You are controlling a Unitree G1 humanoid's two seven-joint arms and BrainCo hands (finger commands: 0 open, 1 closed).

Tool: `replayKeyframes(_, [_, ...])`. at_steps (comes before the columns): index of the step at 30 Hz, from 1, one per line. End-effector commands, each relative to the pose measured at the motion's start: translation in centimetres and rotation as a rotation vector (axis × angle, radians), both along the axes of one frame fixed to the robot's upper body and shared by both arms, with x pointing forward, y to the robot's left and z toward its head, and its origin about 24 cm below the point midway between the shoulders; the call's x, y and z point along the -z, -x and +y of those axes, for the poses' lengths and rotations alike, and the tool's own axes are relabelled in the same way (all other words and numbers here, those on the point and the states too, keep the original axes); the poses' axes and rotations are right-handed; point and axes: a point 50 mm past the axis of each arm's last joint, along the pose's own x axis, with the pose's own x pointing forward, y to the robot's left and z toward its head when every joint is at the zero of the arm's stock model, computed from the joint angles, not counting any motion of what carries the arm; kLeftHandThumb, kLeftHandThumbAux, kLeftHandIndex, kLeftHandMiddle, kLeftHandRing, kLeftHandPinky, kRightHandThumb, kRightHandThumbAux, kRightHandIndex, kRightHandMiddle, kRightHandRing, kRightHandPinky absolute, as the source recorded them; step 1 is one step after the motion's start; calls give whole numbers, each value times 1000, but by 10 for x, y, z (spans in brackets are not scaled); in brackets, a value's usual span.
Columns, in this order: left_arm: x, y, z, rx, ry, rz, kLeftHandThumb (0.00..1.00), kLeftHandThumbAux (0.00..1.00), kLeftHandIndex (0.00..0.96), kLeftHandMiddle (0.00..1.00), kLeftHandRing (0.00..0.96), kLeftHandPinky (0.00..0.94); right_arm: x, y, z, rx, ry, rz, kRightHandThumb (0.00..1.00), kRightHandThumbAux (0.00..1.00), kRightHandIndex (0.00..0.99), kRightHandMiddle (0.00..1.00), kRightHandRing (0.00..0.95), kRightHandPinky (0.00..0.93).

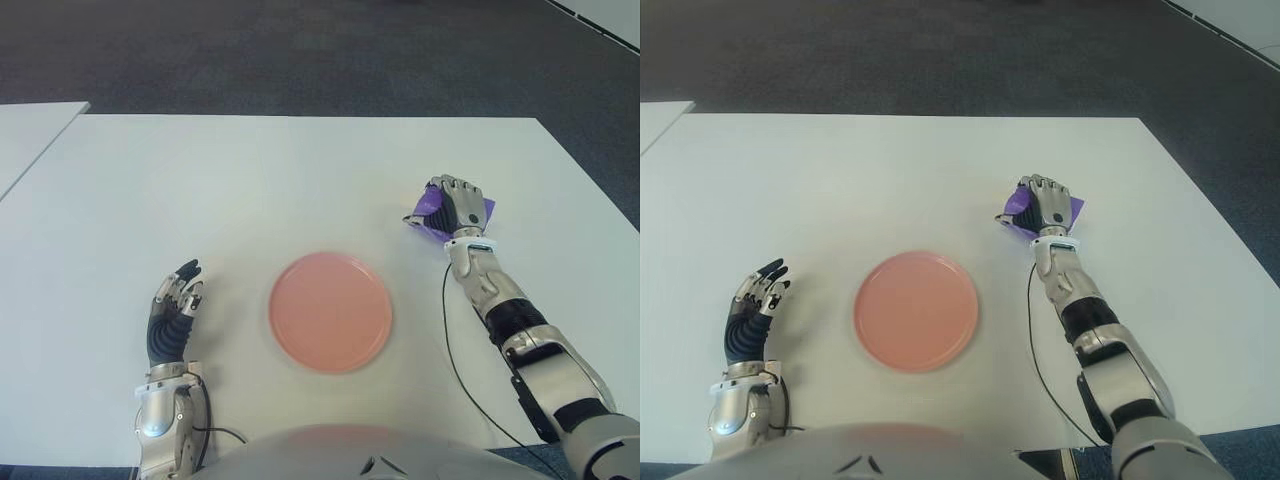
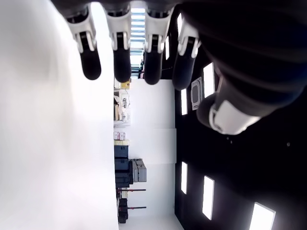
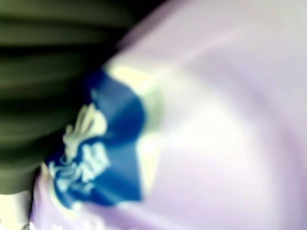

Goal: Put the tissue paper into the plate.

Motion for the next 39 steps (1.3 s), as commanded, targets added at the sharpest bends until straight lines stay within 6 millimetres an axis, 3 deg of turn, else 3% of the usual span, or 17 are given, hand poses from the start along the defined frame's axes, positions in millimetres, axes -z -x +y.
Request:
replayKeyframes(1, [23, 14, -7, -13, 54, 139, 309, 568, 276, 201, 186, 208, -9, 9, 4, -20, 12, -3, 853, 676, 404, 519, 771, 660])
replayKeyframes(14, [20, 14, -8, 11, 42, 134, 303, 590, 279, 190, 169, 196, -26, 28, 39, -152, 32, -34, 855, 676, 402, 534, 838, 802])
replayKeyframes(23, [20, 14, -9, 6, 45, 141, 296, 609, 285, 189, 166, 191, -31, 41, 60, -269, 68, -43, 856, 675, 402, 541, 852, 828])
replayKeyframes(34, [20, 15, -10, 15, 34, 150, 291, 612, 279, 187, 163, 196, -35, 74, 109, -472, 97, -11, 858, 674, 406, 545, 848, 821])
replayKeyframes(39, [20, 14, -12, 17, 27, 153, 278, 607, 274, 190, 169, 206, -33, 76, 119, -528, 107, 6, 858, 673, 407, 546, 848, 829])
